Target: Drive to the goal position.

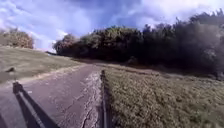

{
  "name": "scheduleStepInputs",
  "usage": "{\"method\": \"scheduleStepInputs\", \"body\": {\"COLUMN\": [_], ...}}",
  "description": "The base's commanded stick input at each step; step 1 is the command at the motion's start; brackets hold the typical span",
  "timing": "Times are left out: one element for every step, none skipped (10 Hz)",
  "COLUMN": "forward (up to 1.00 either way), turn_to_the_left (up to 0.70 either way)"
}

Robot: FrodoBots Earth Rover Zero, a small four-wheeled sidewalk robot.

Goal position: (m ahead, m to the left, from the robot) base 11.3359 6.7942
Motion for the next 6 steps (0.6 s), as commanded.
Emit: {"method": "scheduleStepInputs", "body": {"forward": [0.7, 0.7, 0.7, 0.7, 0.7, 0.7], "turn_to_the_left": [0.35, 0.35, 0.12, 0.0, 0.0, 0.0]}}
